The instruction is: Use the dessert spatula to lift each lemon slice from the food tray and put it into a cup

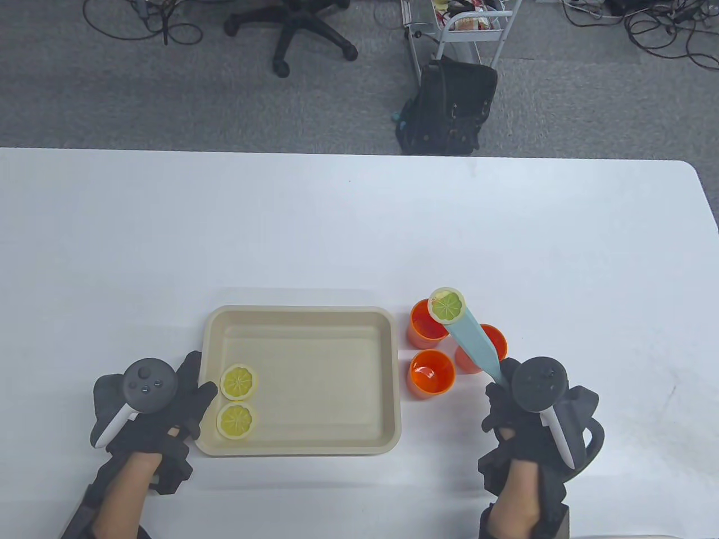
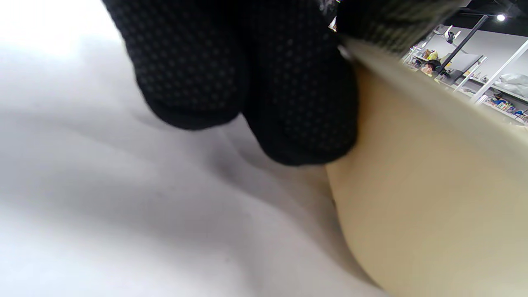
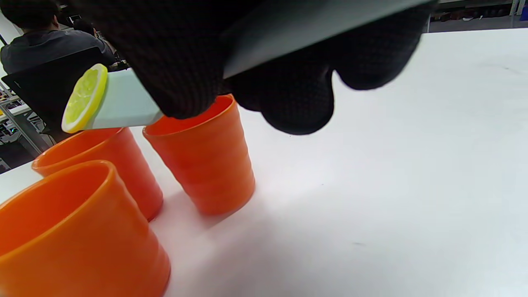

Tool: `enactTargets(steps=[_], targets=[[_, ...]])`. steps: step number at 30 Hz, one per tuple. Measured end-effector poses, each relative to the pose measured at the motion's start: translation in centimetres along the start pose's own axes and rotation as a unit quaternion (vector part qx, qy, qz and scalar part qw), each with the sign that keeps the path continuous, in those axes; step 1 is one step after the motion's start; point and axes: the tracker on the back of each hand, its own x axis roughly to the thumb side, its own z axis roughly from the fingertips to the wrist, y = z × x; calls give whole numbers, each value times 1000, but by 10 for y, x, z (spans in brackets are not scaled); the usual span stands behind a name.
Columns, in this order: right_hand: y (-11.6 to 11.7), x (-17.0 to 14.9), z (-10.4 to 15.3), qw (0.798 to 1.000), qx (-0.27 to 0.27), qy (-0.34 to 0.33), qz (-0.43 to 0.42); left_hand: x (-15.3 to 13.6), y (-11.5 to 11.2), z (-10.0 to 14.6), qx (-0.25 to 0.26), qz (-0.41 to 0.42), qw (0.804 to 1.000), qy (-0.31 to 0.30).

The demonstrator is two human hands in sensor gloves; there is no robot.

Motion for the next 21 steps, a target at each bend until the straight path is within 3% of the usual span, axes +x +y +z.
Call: enactTargets(steps=[14, 21], targets=[[-2, 0, 2, 1000, -22, 9, -10, 0, 0, 0, 0, -3, 1000, 0], [0, 18, 8, 998, -26, -45, -24, 0, -1, 0, 1, -3, 1000, 1]])
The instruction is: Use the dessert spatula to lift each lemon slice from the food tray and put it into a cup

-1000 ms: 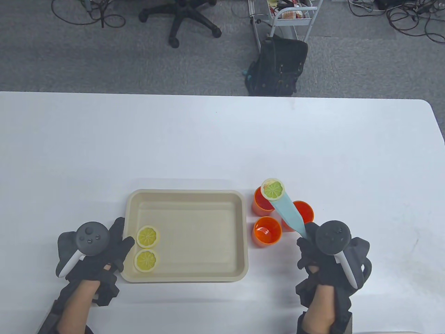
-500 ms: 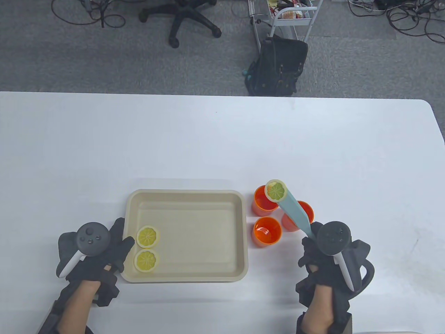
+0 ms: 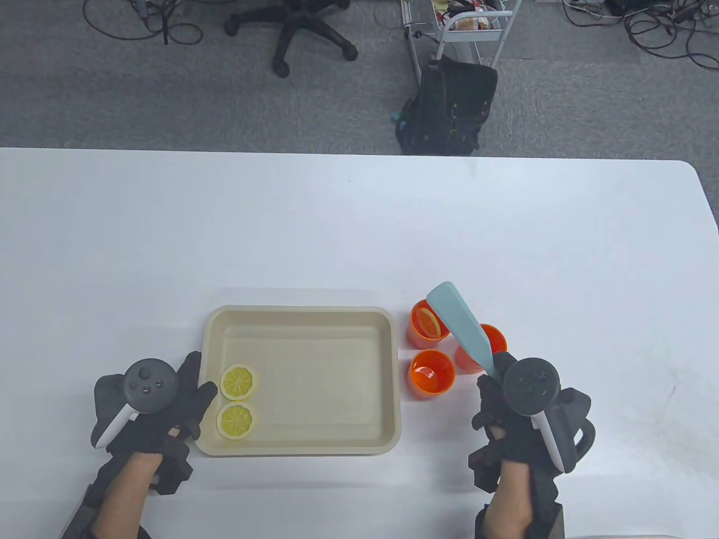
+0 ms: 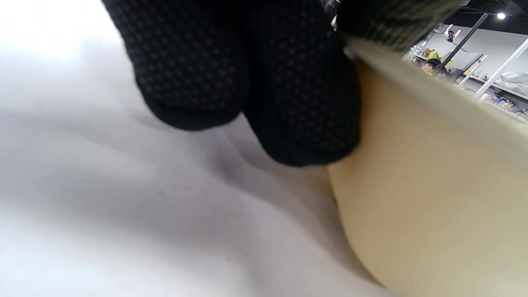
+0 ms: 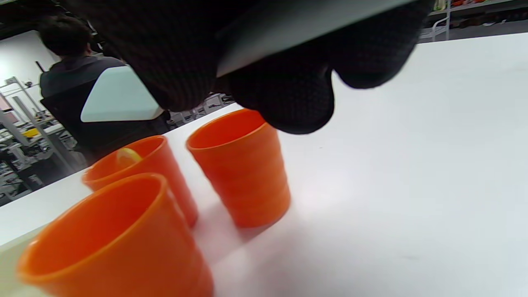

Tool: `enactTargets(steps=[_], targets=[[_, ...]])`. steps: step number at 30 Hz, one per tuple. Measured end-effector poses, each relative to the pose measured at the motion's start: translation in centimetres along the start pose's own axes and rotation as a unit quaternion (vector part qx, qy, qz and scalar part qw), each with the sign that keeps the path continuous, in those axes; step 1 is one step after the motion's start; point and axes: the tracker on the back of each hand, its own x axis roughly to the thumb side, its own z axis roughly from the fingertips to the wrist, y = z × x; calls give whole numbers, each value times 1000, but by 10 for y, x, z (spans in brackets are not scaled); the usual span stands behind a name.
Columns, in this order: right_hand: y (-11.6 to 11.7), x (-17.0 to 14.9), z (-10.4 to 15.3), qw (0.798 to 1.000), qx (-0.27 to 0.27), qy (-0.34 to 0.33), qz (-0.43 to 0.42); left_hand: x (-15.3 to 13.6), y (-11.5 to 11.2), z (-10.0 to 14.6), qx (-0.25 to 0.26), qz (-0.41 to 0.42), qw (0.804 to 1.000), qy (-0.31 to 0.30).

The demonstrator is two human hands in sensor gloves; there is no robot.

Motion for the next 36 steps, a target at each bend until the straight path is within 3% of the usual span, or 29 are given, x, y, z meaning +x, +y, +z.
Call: enactTargets(steps=[8, 15, 25, 36], targets=[[13, 51, 20, 990, -3, -137, 47, 0, 0, 0, 0, 0, 1000, 0], [43, 95, 38, 964, 88, -239, 80, 0, 0, 0, 0, -2, 1000, 0], [92, 135, 57, 919, 166, -300, 192, 0, -1, -1, 0, -5, 1000, -1], [119, 148, 62, 906, 185, -302, 231, 0, -1, -1, -1, -5, 1000, -3]])
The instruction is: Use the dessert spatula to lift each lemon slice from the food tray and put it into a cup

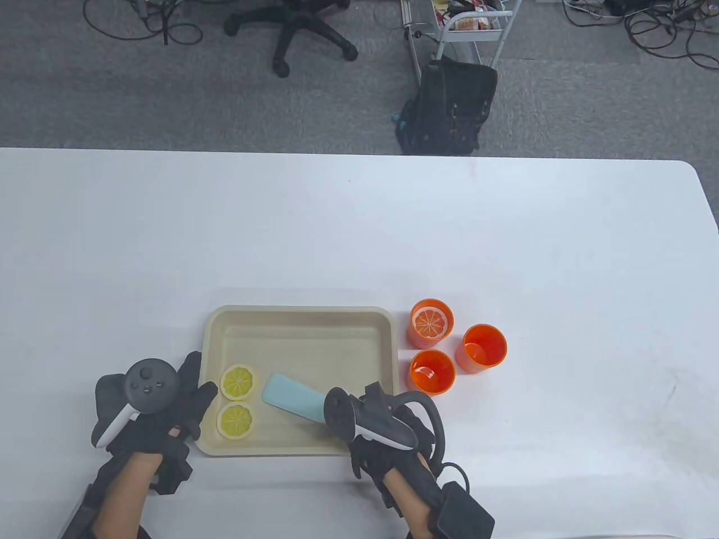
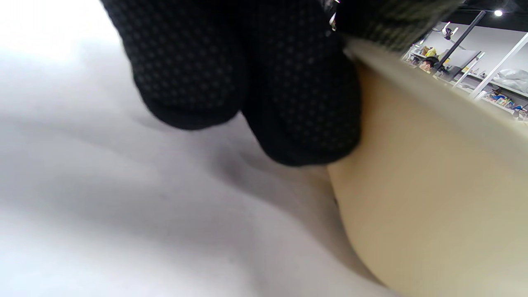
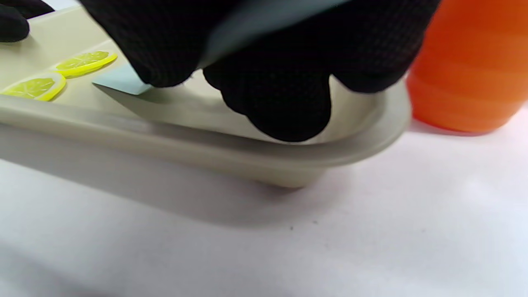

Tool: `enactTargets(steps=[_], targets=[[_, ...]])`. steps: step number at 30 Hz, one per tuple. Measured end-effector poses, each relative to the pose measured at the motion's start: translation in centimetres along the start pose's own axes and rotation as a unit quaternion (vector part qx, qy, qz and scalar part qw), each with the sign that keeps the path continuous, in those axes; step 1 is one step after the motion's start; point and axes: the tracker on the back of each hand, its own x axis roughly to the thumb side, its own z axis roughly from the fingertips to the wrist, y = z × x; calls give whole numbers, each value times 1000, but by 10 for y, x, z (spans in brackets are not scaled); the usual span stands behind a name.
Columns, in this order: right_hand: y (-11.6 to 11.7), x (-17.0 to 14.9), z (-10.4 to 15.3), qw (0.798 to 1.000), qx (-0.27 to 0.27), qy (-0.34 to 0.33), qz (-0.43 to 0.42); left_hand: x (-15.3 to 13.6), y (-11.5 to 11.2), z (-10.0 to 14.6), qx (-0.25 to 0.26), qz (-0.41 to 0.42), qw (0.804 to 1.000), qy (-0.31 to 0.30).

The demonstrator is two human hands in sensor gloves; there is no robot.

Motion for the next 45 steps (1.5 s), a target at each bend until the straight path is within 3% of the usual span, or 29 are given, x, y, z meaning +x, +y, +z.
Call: enactTargets(steps=[21, 45], targets=[[10, 10, -15, 1000, 0, 1, 19, 0, 0, -1, -3, 0, 1000, -1], [7, 33, -23, 997, -70, 4, 23, 0, 0, -1, -3, -1, 1000, -1]])
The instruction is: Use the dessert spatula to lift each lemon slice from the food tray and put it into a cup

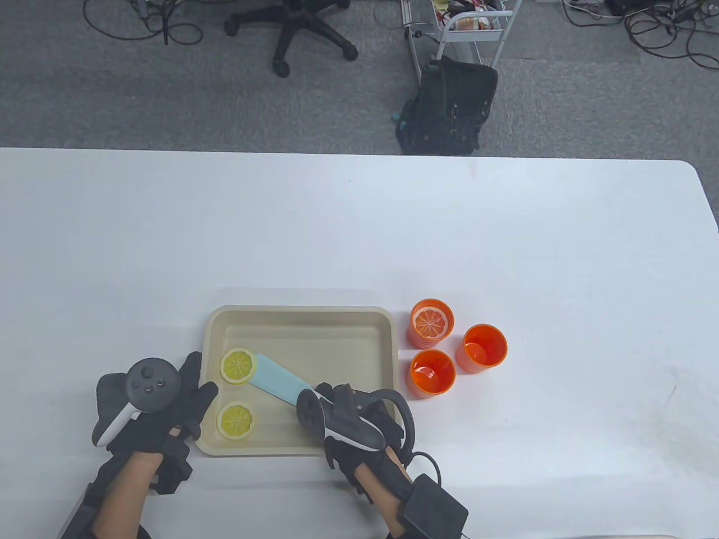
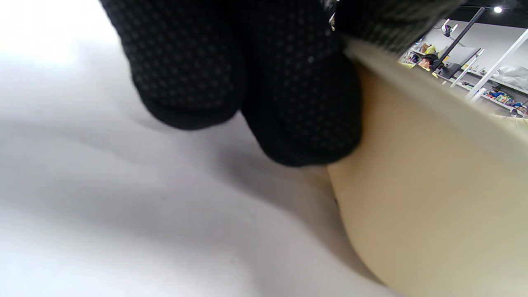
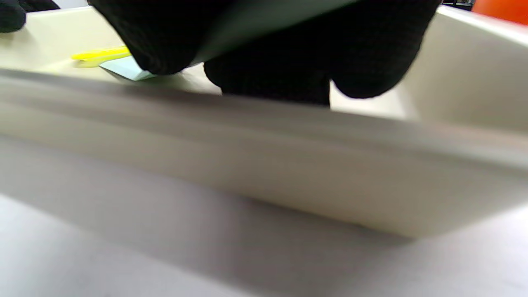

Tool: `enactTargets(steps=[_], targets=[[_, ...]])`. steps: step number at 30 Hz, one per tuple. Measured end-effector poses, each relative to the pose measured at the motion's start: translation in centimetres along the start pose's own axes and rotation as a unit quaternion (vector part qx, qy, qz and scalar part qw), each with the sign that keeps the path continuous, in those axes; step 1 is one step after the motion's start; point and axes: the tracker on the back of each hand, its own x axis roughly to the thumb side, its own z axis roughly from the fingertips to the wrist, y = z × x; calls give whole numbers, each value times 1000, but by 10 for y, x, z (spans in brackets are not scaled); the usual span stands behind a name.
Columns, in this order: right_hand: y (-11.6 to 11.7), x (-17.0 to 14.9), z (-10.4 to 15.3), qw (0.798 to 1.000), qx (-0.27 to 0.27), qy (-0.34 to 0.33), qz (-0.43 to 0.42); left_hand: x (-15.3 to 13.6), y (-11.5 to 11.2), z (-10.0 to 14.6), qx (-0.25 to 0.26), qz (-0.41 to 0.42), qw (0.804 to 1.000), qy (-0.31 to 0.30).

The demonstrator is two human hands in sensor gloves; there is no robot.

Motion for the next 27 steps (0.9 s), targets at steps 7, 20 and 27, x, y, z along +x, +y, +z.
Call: enactTargets(steps=[7, 20, 27], targets=[[1, 17, -7, 1000, -22, 3, 16, 0, 0, 0, 0, 0, 1000, 0], [-2, 19, -4, 996, -86, 5, 4, 0, 0, 0, 0, 0, 1000, 0], [-20, 6, 13, 992, -123, 11, -31, 0, 0, 0, 0, 0, 1000, 0]])
